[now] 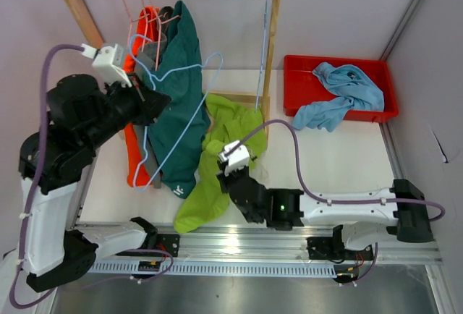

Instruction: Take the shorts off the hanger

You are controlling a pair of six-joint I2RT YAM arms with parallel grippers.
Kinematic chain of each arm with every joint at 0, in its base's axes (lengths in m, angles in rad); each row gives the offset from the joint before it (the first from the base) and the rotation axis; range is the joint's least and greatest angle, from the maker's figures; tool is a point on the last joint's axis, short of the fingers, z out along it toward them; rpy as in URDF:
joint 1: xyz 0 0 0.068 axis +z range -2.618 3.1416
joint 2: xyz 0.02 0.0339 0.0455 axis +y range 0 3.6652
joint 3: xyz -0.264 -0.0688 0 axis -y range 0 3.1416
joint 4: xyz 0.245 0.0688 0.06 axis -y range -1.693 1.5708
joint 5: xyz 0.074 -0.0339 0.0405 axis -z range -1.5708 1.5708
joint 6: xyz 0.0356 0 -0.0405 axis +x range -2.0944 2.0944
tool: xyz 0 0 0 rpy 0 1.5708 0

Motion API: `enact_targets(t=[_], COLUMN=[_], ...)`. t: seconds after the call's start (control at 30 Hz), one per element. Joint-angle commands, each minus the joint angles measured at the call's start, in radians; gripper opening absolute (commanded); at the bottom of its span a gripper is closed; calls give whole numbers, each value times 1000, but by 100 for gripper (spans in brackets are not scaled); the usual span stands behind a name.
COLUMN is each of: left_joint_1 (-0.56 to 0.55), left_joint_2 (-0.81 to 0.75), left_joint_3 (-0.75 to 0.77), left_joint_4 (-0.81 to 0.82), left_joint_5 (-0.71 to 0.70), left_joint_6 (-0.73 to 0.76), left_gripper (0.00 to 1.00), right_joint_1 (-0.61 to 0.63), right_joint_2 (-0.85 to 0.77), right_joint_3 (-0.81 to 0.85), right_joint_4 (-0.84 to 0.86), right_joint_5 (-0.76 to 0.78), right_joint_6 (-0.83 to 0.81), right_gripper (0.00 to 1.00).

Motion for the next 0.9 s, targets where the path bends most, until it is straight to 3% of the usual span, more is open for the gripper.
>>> enact_targets(t=[0.0, 0.1, 0.17, 0.4, 0.67, 0.87], left_joint_1=[-7, -6, -7, -7, -7, -7], left_joint_2=[12, -15, -41, -63, -101, -86], left_joint_3=[-122, -240, -324, -443, -532, -552], left_joint_4=[80, 165, 231, 346, 381, 430], left_joint_5=[13, -24, -39, -48, -108, -120], left_joint_6=[-20, -4, -3, 6, 51, 66], left_gripper=[0, 0, 0, 0, 0, 0], right_joint_1=[124, 238, 225, -255, -850, -1067], right_joint_2=[-130, -228, -279, -356, -166, 24], right_joint_3=[-50, -85, -60, 161, 398, 584], right_joint_4=[-47, -15, -14, -70, -40, 121], right_joint_5=[146, 328, 350, 90, -237, -369], right_joint_6=[83, -34, -92, -269, -246, -221], right_gripper=[0, 0, 0, 0, 0, 0])
